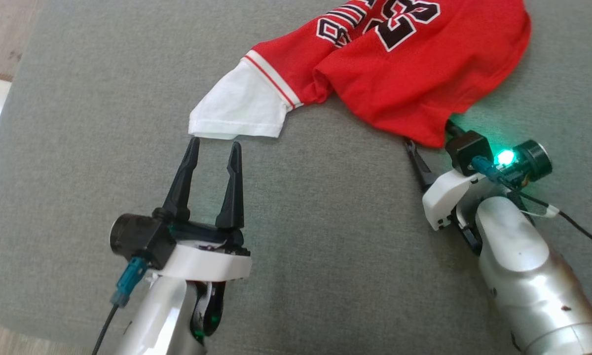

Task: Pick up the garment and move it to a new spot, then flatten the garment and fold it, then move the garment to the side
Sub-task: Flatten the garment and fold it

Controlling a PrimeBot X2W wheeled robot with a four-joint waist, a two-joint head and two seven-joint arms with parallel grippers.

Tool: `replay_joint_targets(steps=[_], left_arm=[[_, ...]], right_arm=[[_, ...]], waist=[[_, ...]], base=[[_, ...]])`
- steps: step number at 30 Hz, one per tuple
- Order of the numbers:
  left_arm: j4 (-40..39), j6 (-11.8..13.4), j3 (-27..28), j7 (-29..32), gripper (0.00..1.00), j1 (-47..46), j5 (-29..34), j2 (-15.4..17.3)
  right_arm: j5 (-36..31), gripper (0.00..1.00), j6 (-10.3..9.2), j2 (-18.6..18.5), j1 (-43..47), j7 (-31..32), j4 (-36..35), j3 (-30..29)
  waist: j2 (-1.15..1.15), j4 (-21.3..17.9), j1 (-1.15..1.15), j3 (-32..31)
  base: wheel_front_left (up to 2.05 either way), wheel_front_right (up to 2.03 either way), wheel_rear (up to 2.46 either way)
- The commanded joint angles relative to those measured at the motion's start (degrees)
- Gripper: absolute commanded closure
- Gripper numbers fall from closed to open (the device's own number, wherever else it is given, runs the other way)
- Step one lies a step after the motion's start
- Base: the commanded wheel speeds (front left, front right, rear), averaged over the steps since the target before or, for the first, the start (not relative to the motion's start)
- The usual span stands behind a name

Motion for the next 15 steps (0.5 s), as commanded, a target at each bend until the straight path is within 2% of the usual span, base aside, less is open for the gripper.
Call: replay_joint_targets(steps=[1, 7, 8, 9, 15], left_arm=[[-1.51, 0.28, 1.36, -0.28, 0.00, -2.15, -0.40, 0.40], [-1.33, 0.65, 1.59, -0.28, 0.00, -1.96, -0.48, 0.40], [-1.26, 0.68, 1.76, -0.28, 0.00, -1.87, -0.38, 0.40], [-1.18, 0.61, 1.83, -0.28, 0.00, -1.83, -0.25, 0.40], [-0.73, 0.15, 2.64, -0.28, 0.00, -1.59, 0.61, 0.40]], right_arm=[[-1.00, 0.00, -0.05, 0.57, -0.16, -0.43, 0.08, 0.97], [-3.22, 0.00, -0.05, 1.48, -1.66, -2.39, 3.63, 1.94], [-3.20, 0.54, -0.05, 1.71, -1.90, -2.59, 4.32, 2.30], [-3.05, 1.00, -0.05, 1.93, -2.10, -2.81, 4.96, 2.74], [-0.03, 1.00, -0.05, 2.68, -2.61, -4.30, 6.56, 3.23]], waist=[[0.00, 0.21, -0.01, 0.16], [0.00, -0.19, -0.01, -0.22], [0.00, -0.52, -0.01, -0.42], [0.00, -0.77, -0.01, -0.59], [0.00, -3.29, -0.01, -2.60]], base=[[0.00, 0.00, 0.00], [0.00, 0.00, 0.00], [0.00, 0.00, 0.00], [0.00, 0.00, 0.00], [0.00, 0.00, 0.00]])
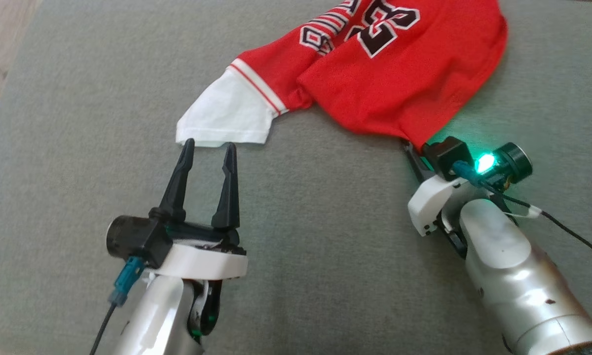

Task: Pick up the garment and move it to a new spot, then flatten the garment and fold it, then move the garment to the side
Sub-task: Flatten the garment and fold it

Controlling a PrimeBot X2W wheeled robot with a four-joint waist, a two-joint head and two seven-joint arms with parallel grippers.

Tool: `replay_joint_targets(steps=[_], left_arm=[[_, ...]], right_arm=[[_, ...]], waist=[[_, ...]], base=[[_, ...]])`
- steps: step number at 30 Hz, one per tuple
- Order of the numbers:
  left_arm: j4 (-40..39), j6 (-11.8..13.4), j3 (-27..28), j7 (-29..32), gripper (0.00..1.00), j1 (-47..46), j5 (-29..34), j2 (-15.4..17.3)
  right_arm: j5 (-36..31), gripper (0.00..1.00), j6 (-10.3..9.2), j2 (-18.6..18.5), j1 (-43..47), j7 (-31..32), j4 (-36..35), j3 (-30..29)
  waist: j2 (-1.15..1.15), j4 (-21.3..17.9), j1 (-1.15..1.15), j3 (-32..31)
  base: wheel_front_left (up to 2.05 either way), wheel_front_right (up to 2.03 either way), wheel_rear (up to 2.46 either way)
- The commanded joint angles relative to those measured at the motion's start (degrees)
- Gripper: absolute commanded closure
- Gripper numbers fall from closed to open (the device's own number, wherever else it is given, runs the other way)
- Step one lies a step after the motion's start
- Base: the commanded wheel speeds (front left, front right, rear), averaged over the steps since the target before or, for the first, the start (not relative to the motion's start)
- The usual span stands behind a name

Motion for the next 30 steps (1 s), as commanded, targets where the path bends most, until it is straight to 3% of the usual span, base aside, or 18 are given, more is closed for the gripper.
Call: replay_joint_targets(steps=[1, 8, 13, 22, 23, 24, 25, 30], left_arm=[[-1.50, -0.04, 2.19, -0.29, 0.00, -1.40, 0.75, 0.40], [-1.24, -0.22, 3.67, -0.29, 0.00, 0.44, 1.51, 0.40], [-1.53, -0.28, 4.86, -0.29, 0.00, 2.08, 1.88, 0.40], [-1.96, -0.31, 4.90, -0.29, 0.00, 3.70, 1.74, 0.40], [-2.01, -0.31, 4.88, -0.29, 0.00, 3.77, 1.76, 0.40], [-2.06, -0.31, 4.93, -0.29, 0.00, 3.83, 1.80, 0.40], [-2.10, -0.33, 4.98, -0.29, 0.00, 3.86, 1.86, 0.40], [-1.96, -0.56, 4.95, -0.29, 0.00, 3.79, 2.14, 0.40]], right_arm=[[1.57, 1.00, -0.05, 0.83, 0.70, -1.06, -1.19, 0.37], [6.62, 1.00, -0.05, 0.91, 4.92, -1.71, -6.74, -0.49], [10.96, 1.00, -0.05, -1.14, 10.36, -1.51, -13.06, -2.96], [13.11, 1.00, -0.05, -6.81, 19.14, 7.02, -25.21, -10.31], [12.91, 0.77, -0.05, -7.11, 19.39, 7.71, -26.38, -10.63], [12.65, 0.27, -0.05, -7.25, 19.35, 8.24, -27.47, -10.94], [12.25, 0.00, -0.05, -7.32, 19.18, 8.83, -28.28, -11.27], [7.65, 0.00, -0.05, -6.62, 18.01, 10.47, -30.26, -13.82]], waist=[[0.00, -1.58, 0.00, -1.52], [0.00, -5.15, 0.00, -4.95], [0.00, -7.66, 0.00, -7.23], [0.00, -9.24, 0.00, -9.09], [0.00, -9.35, 0.00, -9.08], [0.00, -9.52, 0.00, -9.04], [0.00, -9.66, 0.00, -8.95], [0.00, -9.92, 0.00, -8.95]], base=[[0.00, 0.00, 0.00], [0.00, 0.00, 0.00], [0.00, 0.00, 0.00], [0.00, 0.00, 0.00], [0.00, 0.00, 0.00], [0.00, 0.00, 0.00], [0.00, 0.00, 0.00], [0.00, 0.00, 0.00]])
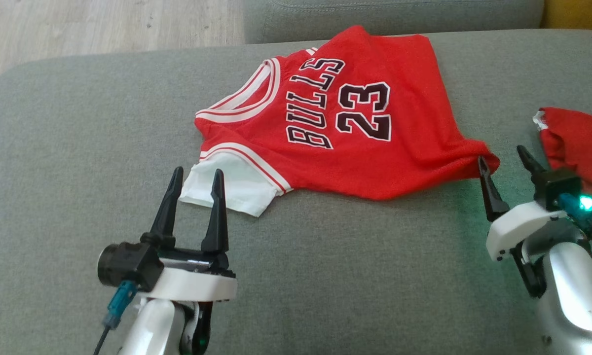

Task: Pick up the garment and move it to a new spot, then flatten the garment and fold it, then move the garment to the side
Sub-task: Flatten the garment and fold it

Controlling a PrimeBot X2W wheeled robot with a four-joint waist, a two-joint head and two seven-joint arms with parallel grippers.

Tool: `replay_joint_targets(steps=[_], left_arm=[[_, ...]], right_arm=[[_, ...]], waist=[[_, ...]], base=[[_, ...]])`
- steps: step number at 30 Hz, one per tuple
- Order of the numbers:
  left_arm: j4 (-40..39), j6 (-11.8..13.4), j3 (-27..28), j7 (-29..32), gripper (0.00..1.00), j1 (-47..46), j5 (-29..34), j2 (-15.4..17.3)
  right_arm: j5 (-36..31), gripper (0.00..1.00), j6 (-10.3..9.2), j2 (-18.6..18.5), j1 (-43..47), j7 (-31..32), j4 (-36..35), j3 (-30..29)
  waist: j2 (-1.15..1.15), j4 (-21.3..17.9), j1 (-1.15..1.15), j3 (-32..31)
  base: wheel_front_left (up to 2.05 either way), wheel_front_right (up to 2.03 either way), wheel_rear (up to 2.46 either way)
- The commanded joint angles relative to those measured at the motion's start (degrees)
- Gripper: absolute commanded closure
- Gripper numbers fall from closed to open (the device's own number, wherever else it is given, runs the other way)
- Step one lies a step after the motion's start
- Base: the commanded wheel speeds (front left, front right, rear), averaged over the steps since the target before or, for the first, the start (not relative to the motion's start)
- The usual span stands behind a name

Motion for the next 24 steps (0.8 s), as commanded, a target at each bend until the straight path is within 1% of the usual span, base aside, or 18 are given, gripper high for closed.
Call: replay_joint_targets(steps=[1, 3, 6, 11, 16, 22, 24], left_arm=[[-1.95, -0.08, 2.16, -0.29, 0.00, -1.29, 0.58, 0.36], [-2.00, -0.05, 2.44, -0.29, 0.00, -1.16, 0.63, 0.36], [-2.06, -0.13, 2.94, -0.29, 0.00, -0.70, 0.87, 0.36], [-2.51, -0.18, 3.64, -0.29, 0.00, 0.09, 1.08, 0.36], [-2.58, -0.53, 3.91, -0.29, 0.00, 0.65, 1.43, 0.36], [-2.41, -0.85, 4.07, -0.29, 0.00, 0.48, 1.84, 0.36], [-1.61, -1.30, 3.86, -0.29, 0.00, -0.22, 2.27, 0.36]], right_arm=[[-0.75, 0.00, -0.05, 0.59, -2.09, -0.14, -2.57, 0.02], [-1.76, 0.00, -0.05, 2.08, -1.27, -0.88, -3.83, -1.53], [-2.16, 0.00, -0.05, 4.59, 1.07, -3.80, -6.67, -3.53], [0.16, 0.00, -0.05, 7.37, 6.37, -9.28, -11.55, -3.57], [3.46, 0.00, -0.05, 7.95, 9.96, -11.46, -13.40, -1.67], [6.14, 0.00, -0.05, 7.98, 9.96, -12.05, -13.85, -0.20], [6.66, 0.00, -0.05, 7.99, 9.34, -12.18, -14.14, -0.01]], waist=[[0.00, -0.11, 0.00, -0.12], [0.00, -0.41, 0.00, -0.34], [0.00, -0.95, 0.00, -0.81], [0.00, -2.07, 0.00, -1.43], [0.00, -2.89, 0.00, -1.61], [0.00, -3.60, 0.00, -1.09], [0.00, -3.88, 0.00, -0.21]], base=[[0.00, 0.00, 0.00], [0.00, 0.00, 0.00], [0.00, 0.00, 0.00], [0.00, 0.00, 0.00], [0.00, 0.00, 0.00], [0.00, 0.00, 0.00], [0.00, 0.00, 0.00]])
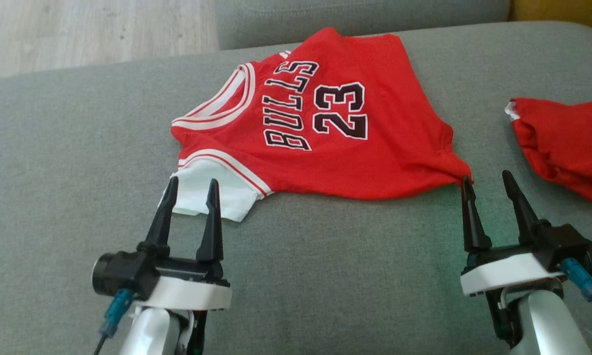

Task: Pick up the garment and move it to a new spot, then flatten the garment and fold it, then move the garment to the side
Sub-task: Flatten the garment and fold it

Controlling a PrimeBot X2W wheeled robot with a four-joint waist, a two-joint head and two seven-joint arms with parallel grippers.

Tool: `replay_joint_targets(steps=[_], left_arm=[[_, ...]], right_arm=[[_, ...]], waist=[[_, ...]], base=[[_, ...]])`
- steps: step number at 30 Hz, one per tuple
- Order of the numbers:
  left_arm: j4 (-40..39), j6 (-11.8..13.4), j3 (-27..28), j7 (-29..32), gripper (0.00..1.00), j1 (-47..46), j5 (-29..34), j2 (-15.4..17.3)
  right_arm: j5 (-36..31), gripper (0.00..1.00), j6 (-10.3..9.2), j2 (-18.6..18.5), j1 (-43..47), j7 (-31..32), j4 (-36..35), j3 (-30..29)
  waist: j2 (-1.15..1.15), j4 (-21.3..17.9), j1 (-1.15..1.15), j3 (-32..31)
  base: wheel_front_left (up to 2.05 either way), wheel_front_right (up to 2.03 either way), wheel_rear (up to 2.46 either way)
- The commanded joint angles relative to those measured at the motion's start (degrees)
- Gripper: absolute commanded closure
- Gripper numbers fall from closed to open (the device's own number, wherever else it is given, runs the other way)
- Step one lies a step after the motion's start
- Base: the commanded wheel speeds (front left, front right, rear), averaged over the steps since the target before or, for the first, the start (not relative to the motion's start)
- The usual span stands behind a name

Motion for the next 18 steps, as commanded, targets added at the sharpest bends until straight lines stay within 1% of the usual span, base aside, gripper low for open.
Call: replay_joint_targets(steps=[1, 4, 6, 9, 13, 18], left_arm=[[-0.56, -0.33, 1.89, -0.29, 0.00, -2.47, 0.98, 0.32], [3.00, -0.31, 2.02, -0.29, 0.00, -3.90, 2.35, 0.33], [5.92, 0.32, 2.39, -0.29, 0.00, -5.44, 3.70, 0.76], [11.83, 2.76, 3.33, -0.10, 0.00, -8.05, 5.75, 2.11], [18.61, 5.92, 5.01, 1.31, 0.00, -11.58, 6.79, 3.74], [25.30, 7.63, 6.09, 4.26, 0.00, -14.19, 6.99, 5.63]], right_arm=[[0.55, 0.00, -0.05, -0.18, -2.55, -0.69, -2.21, 1.64], [0.89, 0.00, -0.05, -0.18, -2.91, -0.74, -2.26, 1.83], [0.90, 0.00, -0.05, -0.18, -3.16, -0.76, -2.29, 2.00], [1.04, 0.00, -0.05, -0.18, -3.59, -0.78, -2.43, 2.25], [1.41, 0.00, -0.05, -0.18, -4.07, -0.78, -2.56, 2.44], [1.87, 0.00, -0.05, -0.17, -4.36, -0.79, -2.62, 2.84]], waist=[[0.00, -0.22, 0.00, 0.63], [0.00, -0.67, 0.00, 1.66], [0.00, -1.05, 0.00, 2.42], [0.00, -1.73, 0.00, 3.54], [0.00, -2.52, 0.00, 4.55], [0.00, -3.48, 0.00, 5.31]], base=[[0.00, 0.00, 0.00], [0.00, 0.00, 0.00], [0.00, 0.00, 0.00], [0.00, 0.00, 0.00], [0.00, 0.00, 0.00], [0.00, 0.00, 0.00]])
